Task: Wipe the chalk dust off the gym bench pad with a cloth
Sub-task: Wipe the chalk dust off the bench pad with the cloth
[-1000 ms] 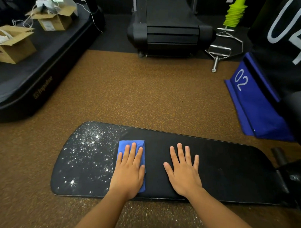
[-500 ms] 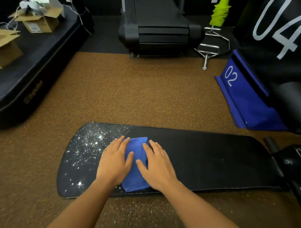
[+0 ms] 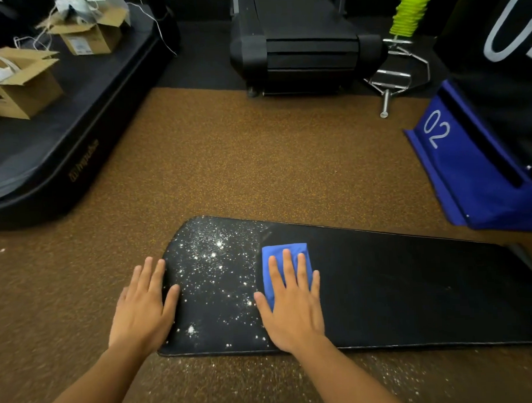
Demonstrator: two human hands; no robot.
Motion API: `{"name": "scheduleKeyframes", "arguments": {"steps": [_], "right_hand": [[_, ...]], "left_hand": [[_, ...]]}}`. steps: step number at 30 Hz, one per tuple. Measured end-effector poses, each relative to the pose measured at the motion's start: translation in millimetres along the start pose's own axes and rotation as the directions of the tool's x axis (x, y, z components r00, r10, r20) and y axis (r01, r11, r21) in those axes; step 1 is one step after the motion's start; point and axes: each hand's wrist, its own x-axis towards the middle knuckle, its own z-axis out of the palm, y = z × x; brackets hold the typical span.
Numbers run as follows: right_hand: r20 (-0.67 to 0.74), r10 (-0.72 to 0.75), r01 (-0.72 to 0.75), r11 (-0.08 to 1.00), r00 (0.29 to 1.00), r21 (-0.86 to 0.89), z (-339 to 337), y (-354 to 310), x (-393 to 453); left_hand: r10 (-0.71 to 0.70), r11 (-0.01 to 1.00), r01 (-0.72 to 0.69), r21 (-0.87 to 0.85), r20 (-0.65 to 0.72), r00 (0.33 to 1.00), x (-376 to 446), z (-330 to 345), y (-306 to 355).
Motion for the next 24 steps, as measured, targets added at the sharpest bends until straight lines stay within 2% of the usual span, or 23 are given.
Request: {"name": "scheduleKeyframes", "arguments": {"steps": [3,6,15,24], "right_hand": [[-0.015,0.046,-0.046,0.999,0.999,-0.008,1,-2,6],[0.01,0.066,-0.066,0.998,0.998,-0.018,-1,-3,13],[0.066,0.112,-0.108,0.993,0.991,-0.055,-14,0,64],[0.146,0.078,-0.069,0.996,0.986,-0.063,-18,-15,94]], "left_hand": [[-0.022,0.976,0.041,-0.216,0.09,0.996,0,3,0],[-0.023,0.95,0.043,-0.308,0.069,0.997,1,4,0],[-0.03,0.955,0.041,-0.294,0.042,0.999,12,-5,-1],[0.085,0.985,-0.059,-0.164,0.159,0.984,39,-9,-5]]}}
